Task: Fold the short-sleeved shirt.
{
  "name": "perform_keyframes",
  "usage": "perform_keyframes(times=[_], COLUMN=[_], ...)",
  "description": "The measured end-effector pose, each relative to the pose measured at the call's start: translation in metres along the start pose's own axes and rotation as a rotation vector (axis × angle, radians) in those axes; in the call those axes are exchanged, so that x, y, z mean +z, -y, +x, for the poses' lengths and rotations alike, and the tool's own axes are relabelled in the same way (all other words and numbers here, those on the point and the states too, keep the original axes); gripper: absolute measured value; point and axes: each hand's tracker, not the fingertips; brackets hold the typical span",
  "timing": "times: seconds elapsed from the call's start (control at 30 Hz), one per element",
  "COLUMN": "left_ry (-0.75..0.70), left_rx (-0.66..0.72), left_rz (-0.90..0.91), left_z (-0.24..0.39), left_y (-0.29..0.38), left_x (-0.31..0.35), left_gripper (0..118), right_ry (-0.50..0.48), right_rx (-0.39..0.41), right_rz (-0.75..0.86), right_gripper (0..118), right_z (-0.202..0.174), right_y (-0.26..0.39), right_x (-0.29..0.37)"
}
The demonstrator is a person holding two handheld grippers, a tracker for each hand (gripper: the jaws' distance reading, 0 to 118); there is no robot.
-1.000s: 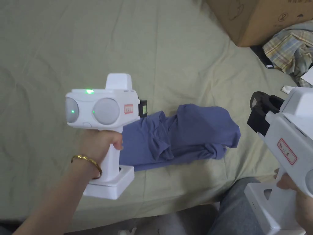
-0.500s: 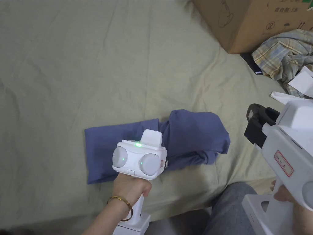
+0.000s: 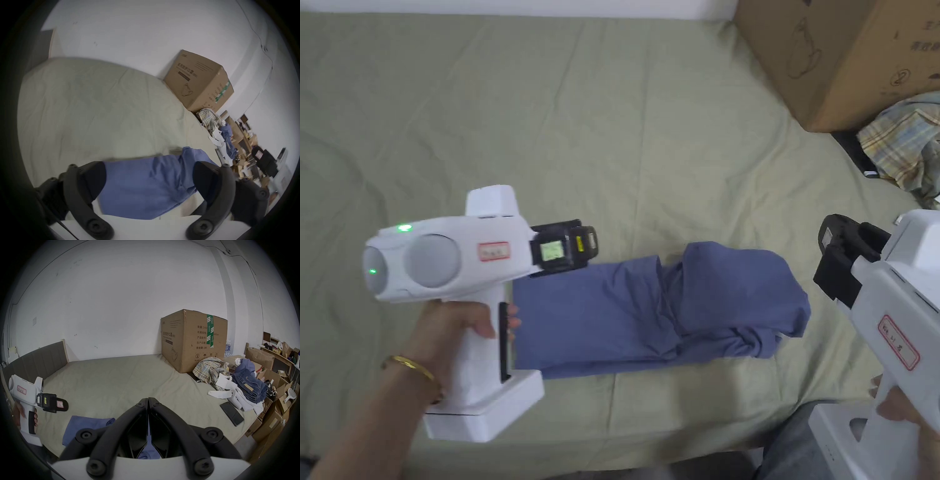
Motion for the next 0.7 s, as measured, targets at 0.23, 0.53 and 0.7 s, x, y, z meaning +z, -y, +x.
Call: perform_keyframes(times=[0.23, 0.53, 0.7], left_ry=[0.104, 0.348, 0.369], left_rx=[0.27, 0.479, 0.552], left_rz=[-0.212, -0.249, -0.278], left_z=[-0.096, -0.119, -0.127], left_y=[0.019, 0.054, 0.059], left_x=[-0.011, -0.038, -0.061], left_gripper=[113, 113, 44], right_ry=[-0.039, -0.025, -0.008], right_rx=[0.05, 0.072, 0.085], right_rz=[-0.024, -0.047, -0.061], right_gripper=[0, 0, 0], right_z=[-0.02, -0.028, -0.027], right_y=[0.0, -0.005, -0.006], right_x=[-0.004, -0.005, -0.004])
